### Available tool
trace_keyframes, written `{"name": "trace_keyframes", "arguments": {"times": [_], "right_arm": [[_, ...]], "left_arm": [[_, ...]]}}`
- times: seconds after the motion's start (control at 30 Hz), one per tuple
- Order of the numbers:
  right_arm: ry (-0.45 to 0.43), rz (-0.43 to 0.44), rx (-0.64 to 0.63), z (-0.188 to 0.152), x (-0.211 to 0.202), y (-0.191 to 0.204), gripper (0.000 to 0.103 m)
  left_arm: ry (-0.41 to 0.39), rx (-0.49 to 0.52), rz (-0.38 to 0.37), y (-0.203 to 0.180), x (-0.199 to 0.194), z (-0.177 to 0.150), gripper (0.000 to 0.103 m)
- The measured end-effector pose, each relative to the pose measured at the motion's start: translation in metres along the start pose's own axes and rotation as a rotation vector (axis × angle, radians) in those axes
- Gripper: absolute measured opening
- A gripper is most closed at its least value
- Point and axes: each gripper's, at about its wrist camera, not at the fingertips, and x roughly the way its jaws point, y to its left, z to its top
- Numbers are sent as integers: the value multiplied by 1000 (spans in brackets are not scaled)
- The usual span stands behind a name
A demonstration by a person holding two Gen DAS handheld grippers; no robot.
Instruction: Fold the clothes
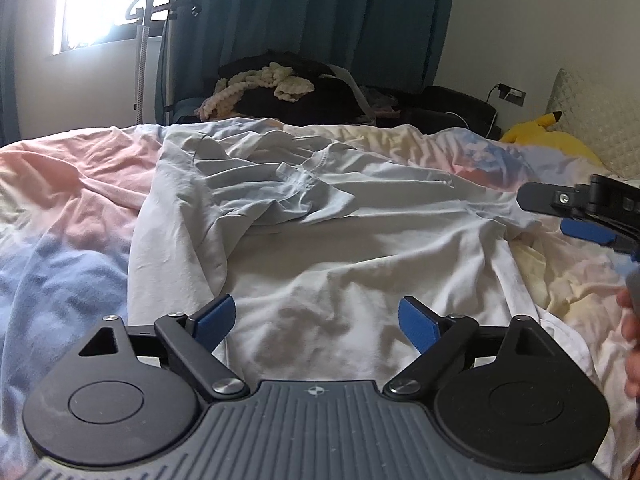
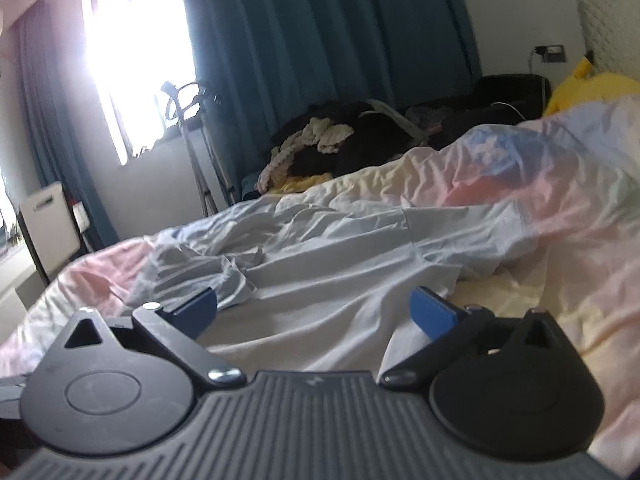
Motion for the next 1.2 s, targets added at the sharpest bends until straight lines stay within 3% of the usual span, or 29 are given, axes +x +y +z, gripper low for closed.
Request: {"name": "trace_keyframes", "arguments": {"times": [0.07,0.37,0.67,0.9,1.03,1.2], "right_arm": [[12,-9,-9,7,10,-8,103],[44,-25,174,21,68,-71,102],[47,80,603,6,80,-136,102],[43,71,849,-15,102,-175,99],[17,47,873,-9,112,-181,99],[12,-48,817,1,135,-179,99]], "left_arm": [[2,1,6,0,1,-1,92],[-6,-5,25,1,7,-4,92],[2,-48,27,3,18,2,92],[11,-62,-15,3,16,3,92],[12,-75,-45,6,17,4,93],[5,-97,-51,14,21,8,93]]}}
